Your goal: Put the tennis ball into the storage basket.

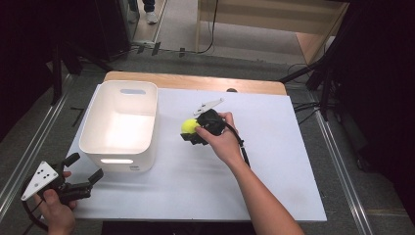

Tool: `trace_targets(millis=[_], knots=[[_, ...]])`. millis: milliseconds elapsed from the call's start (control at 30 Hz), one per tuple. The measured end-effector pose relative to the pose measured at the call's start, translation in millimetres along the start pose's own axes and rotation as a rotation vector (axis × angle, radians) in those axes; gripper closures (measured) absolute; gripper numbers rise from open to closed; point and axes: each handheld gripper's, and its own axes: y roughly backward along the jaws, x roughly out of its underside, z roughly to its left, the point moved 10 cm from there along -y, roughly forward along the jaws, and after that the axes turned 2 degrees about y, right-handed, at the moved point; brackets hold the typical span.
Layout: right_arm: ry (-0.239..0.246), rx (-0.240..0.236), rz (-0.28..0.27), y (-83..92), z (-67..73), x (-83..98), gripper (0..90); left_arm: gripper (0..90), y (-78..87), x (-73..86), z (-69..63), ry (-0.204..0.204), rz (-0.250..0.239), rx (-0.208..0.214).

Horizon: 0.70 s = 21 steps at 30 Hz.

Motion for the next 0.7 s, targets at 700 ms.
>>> trace_targets(millis=[700], knots=[[0.046, -0.031, -0.019, -0.6, 15.6, -24.3, 23.0, 0.0, 0.3, 0.0, 0.4, 0.001, 0.0, 0.001]])
